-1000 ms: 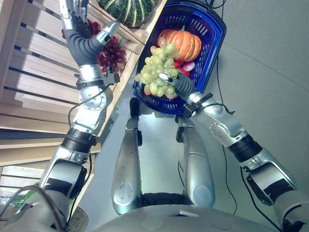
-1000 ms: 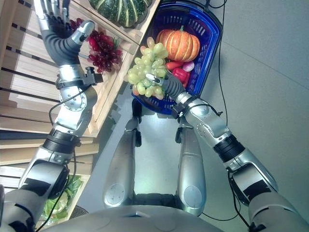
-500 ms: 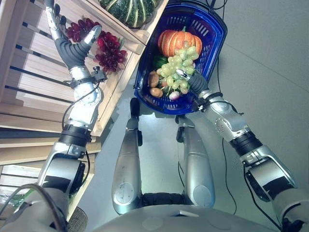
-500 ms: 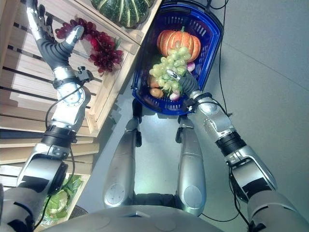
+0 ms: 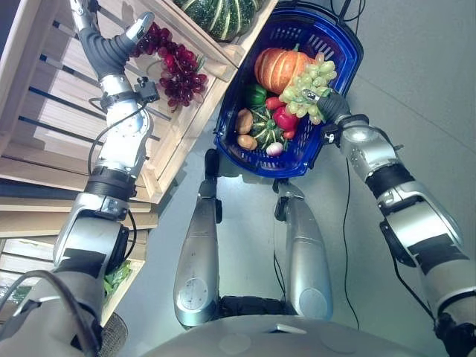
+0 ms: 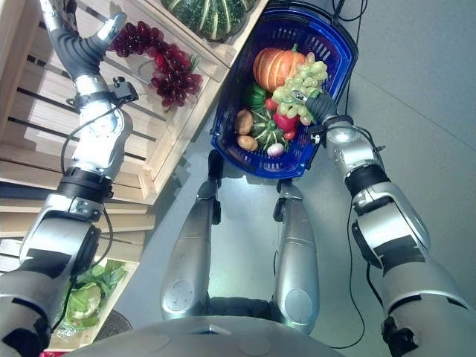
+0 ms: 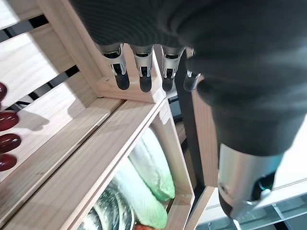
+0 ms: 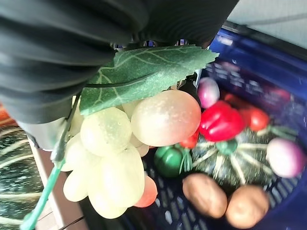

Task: Pick up fruits and vegetables into the basket

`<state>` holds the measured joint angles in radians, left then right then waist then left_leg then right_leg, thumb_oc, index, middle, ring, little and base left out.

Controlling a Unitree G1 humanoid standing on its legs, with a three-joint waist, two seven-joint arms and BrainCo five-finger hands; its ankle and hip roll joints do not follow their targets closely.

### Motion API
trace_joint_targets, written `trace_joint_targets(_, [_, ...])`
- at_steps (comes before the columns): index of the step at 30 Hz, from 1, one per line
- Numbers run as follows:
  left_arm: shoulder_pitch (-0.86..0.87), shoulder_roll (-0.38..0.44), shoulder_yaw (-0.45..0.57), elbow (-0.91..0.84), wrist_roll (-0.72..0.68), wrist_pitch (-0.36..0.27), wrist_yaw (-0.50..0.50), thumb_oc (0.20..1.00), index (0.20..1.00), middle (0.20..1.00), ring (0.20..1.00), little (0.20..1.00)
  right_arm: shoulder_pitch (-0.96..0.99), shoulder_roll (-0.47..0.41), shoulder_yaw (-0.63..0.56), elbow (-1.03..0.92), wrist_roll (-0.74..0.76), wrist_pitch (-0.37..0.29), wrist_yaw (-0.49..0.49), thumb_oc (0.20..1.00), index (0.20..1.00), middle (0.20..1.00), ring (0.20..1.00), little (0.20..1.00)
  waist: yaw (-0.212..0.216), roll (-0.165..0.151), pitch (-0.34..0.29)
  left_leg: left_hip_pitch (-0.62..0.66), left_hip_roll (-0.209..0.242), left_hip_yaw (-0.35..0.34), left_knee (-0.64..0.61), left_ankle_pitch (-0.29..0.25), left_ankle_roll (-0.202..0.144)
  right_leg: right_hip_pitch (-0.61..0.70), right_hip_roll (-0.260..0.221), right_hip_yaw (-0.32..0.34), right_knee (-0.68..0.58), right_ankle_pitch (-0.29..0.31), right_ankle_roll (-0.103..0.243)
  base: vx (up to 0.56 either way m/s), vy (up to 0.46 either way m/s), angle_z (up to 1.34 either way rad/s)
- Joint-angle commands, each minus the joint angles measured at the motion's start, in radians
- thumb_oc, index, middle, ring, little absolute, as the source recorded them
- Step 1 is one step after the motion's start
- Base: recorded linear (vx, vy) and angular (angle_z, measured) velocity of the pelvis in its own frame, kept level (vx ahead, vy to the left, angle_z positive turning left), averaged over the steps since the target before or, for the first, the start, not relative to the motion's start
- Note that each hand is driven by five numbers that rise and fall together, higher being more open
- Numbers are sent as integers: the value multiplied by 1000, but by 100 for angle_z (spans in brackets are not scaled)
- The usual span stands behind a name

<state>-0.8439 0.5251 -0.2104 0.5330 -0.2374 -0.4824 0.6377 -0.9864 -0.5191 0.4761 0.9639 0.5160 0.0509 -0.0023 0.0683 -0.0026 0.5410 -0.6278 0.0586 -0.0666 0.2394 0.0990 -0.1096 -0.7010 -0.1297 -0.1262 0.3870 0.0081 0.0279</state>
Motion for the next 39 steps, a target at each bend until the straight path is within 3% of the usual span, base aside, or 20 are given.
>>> trace_joint_targets(1, [-45,28,-6,7,-13,-31,-10,1000,1000,1000,1000,1000,-64,1,1,22,-74,1,9,200,200,200,200,200,7,34,-21,-45,-114,48,75,-82,56,35,73,-66,28,-91,0,0,-25,3])
trace_joint_targets(2, [-50,27,-9,8,-5,-29,-11,1000,1000,1000,1000,1000,-80,3,4,42,-86,12,8,200,200,200,200,200,11,35,-21,-47,-114,46,76,-82,57,33,74,-67,29,-91,0,0,-27,6])
trace_joint_targets(3, [-55,28,-13,10,1,-27,-13,1000,1000,1000,1000,1000,-97,5,6,63,-86,25,6,272,272,272,272,272,15,35,-21,-50,-115,46,77,-82,57,30,73,-70,32,-90,0,2,-22,10])
trace_joint_targets(4, [-58,28,-17,12,5,-26,-17,1000,1000,1000,1000,1000,-108,7,6,79,-85,33,4,410,410,410,410,410,18,36,-21,-50,-115,45,77,-82,58,29,73,-72,33,-90,0,7,-21,14])
trace_joint_targets(5, [-61,28,-21,16,16,-21,-22,1000,1000,1000,1000,1000,-122,9,3,105,-88,40,3,661,661,661,661,661,22,37,-21,-51,-116,43,76,-81,59,28,73,-74,34,-90,1,11,-18,13])
trace_joint_targets(6, [-64,29,-28,23,39,-11,-27,1000,1000,1000,1000,1000,-139,11,0,132,-91,52,2,1000,1000,1000,1000,1000,26,39,-21,-53,-118,42,76,-80,59,26,73,-76,36,-90,1,12,-14,8])
trace_joint_targets(11, [-92,73,-85,75,241,136,34,1000,1000,1000,1000,1000,-182,15,-3,192,-103,70,-27,1000,1000,1000,1000,1000,34,53,-21,-64,-121,40,75,-73,62,11,73,-77,44,-86,2,4,-1,1])
trace_joint_targets(14, [-102,109,-127,118,329,185,70,1000,1000,1000,1000,1000,-185,6,3,198,-111,80,-24,1000,1000,1000,1000,1000,31,60,-21,-67,-122,44,77,-71,62,4,71,-77,46,-85,3,5,39,1])
trace_joint_targets(25, [-100,163,-230,283,545,320,119,1000,1000,1000,1000,1000,-172,-9,27,206,-143,68,-81,1000,1000,1000,1000,1000,14,82,-21,-76,-115,63,73,-62,63,-15,71,-64,43,-77,0,-5,46,0])
trace_joint_targets(36, [-174,212,-362,400,776,388,131,1000,1000,1000,1000,1000,-155,-38,55,178,-142,51,-95,1000,1000,1000,1000,1000,-24,95,-21,-88,-104,89,61,-51,58,-39,73,-41,36,-69,0,-8,63,-6])
trace_joint_targets(39, [-192,220,-400,424,834,405,144,1000,1000,1000,1000,1000,-137,-43,49,183,-138,21,-102,1000,1000,1000,1000,1000,-36,105,-21,-88,-102,93,59,-49,58,-46,75,-31,38,-68,-1,4,84,-3])
